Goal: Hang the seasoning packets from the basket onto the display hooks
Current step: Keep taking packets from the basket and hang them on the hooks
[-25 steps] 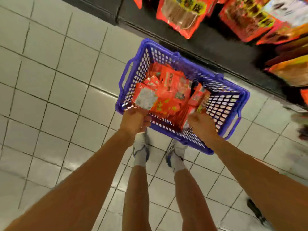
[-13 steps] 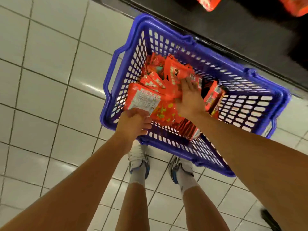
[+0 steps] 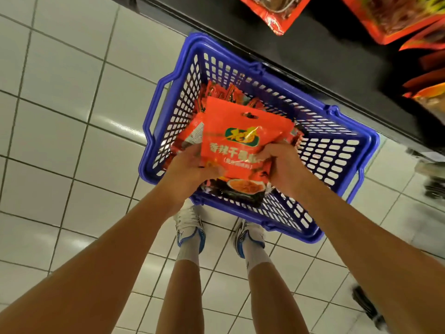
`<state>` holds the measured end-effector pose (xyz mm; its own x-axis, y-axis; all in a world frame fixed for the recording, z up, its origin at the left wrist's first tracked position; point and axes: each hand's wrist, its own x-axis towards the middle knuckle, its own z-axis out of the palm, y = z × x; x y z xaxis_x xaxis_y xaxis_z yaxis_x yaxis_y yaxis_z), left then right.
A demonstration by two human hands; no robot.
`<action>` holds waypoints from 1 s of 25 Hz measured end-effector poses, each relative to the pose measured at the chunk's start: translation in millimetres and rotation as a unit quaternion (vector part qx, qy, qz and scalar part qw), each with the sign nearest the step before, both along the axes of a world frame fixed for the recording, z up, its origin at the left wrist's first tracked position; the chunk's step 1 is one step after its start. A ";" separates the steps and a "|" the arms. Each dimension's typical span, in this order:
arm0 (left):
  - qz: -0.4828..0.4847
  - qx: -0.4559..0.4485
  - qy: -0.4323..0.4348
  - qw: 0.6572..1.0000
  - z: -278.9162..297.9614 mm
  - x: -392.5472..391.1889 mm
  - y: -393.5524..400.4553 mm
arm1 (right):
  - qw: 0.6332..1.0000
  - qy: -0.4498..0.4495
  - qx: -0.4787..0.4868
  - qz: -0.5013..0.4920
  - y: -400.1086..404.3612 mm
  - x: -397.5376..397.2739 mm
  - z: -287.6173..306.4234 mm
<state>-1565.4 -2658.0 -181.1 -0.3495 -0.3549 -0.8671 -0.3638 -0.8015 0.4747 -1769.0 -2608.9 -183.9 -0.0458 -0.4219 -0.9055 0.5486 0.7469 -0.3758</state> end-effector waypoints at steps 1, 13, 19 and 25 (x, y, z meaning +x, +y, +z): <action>0.015 0.001 0.001 1.000 0.4 1.9 2.7 | 1.000 -0.020 -0.001 -0.004 3.2 8.4 -2.6; 0.143 -0.036 -0.139 0.979 -1.9 39.5 4.6 | 0.652 0.461 0.010 0.602 67.5 -20.6 -95.2; 0.144 -0.013 -0.124 0.982 -9.0 17.8 8.2 | 0.721 0.528 -0.024 0.448 103.9 -40.0 -90.6; 0.150 -0.011 -0.128 0.980 -16.7 7.5 11.2 | 0.612 0.550 -0.075 0.563 61.4 -75.6 -93.5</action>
